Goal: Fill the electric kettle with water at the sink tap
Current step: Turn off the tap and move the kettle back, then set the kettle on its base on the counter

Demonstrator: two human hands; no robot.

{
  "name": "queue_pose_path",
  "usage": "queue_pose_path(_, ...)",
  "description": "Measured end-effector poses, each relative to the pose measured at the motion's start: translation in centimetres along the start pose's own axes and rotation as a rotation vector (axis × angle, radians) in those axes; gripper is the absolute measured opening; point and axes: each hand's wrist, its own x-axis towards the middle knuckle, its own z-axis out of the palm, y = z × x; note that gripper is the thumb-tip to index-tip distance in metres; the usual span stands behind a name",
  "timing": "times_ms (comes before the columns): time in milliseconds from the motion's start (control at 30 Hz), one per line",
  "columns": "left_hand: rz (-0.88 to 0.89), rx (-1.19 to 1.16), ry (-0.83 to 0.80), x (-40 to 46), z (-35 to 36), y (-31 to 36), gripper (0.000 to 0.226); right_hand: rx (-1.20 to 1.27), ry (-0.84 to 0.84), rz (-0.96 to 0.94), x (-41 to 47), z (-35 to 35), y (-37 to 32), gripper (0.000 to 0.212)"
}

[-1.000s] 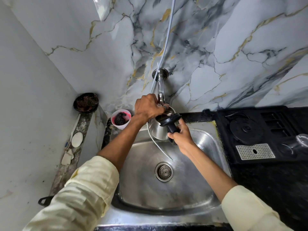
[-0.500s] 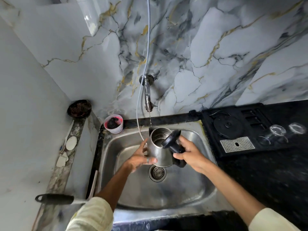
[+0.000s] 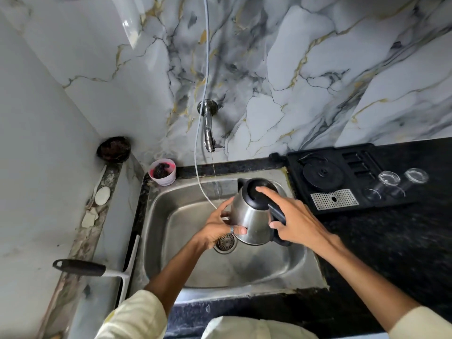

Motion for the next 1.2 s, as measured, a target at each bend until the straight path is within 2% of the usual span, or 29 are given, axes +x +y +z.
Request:
queue_pose_path(133, 0.018, 0.051, -0.011, 0.5, 1.8, 0.5, 0.126, -0.062, 0.022, 0.024, 0.0, -1.0, 0.8, 0.105)
queue_pose_path(267, 0.032, 0.087, 0.000, 1.3, 4.0, 1.1, 0.112, -0.043, 0.101, 0.106, -0.2, -2.3, 2.6, 0.113)
queue_pose_path(433, 0.046, 0.327, -0.157, 4.0, 7.4, 4.6, 0.096, 0.021, 0.227, 0.287, 1.2, -7.2, 5.9, 0.090)
queue_pose_path(500, 0.073, 0.425, -0.189, 5.7, 8.6, 6.9, 0.103, -0.006, 0.295, 0.298, 2.0, -9.0, 7.5, 0.088)
queue_pose_path(567, 0.144, 0.627, -0.147, 7.3, 9.6, 9.4, 0.105, -0.030, 0.355, 0.306, 2.8, -10.4, 9.3, 0.085)
queue_pose_path(700, 0.312, 1.229, 0.029, 9.7, 11.0, 11.9, 0.094, -0.027, 0.456, 0.377, 4.8, -11.4, 13.8, 0.079)
queue_pose_path(767, 0.356, 1.383, 0.067, 10.4, 11.9, 12.4, 0.091, -0.003, 0.488, 0.422, 5.7, -11.4, 16.2, 0.078)
queue_pose_path(967, 0.378, 1.480, 0.087, 10.7, 14.0, 11.2, 0.084, 0.139, 0.556, 0.450, 7.0, -9.6, 21.7, 0.078)
queue_pose_path(1200, 0.355, 1.507, 0.070, 11.4, 15.5, 11.3, 0.080, 0.118, 0.507, 0.270, 4.9, -11.5, 27.2, 0.079)
